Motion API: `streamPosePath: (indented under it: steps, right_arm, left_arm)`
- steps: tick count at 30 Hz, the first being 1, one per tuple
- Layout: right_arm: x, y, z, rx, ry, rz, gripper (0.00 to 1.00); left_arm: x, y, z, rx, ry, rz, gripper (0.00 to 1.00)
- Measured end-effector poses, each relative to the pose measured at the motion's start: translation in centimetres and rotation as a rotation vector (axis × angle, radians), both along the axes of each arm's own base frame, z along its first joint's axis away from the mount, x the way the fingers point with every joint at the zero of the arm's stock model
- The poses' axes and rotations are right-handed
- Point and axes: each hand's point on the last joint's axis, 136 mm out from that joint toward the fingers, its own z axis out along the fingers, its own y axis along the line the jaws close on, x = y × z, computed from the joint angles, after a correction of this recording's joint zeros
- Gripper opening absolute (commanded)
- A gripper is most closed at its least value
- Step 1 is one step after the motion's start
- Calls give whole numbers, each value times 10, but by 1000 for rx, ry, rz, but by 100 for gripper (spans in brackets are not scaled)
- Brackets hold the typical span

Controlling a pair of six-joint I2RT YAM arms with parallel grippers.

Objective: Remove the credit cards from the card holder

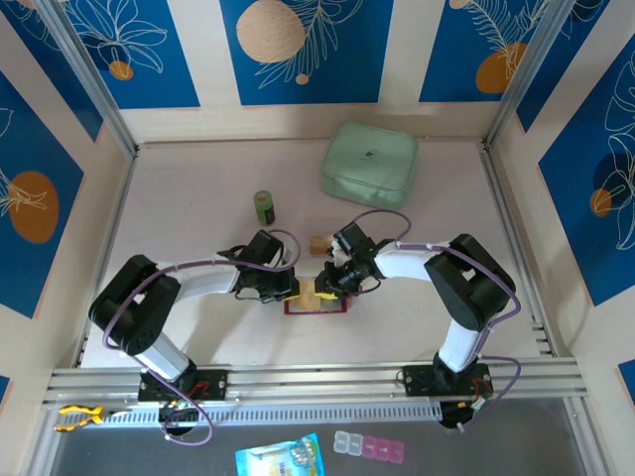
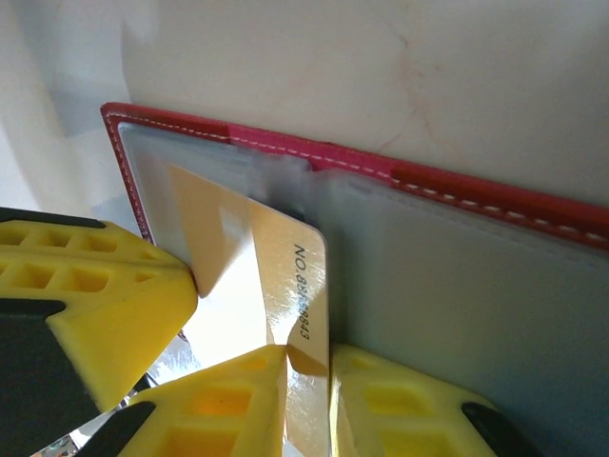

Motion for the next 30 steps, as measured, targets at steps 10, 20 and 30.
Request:
streamPosePath:
  steps: [10, 20, 30]
  right_arm:
    - [1, -1, 6, 17, -13, -9, 14]
    - [4, -11, 13, 29, -29, -34, 11]
    - [5, -27, 21, -13, -51, -23, 10]
  left_arm:
    - [0, 0, 0, 1, 0, 0, 0]
    - [0, 0, 0, 1, 0, 0, 0]
    - [0, 0, 0, 1, 0, 0, 0]
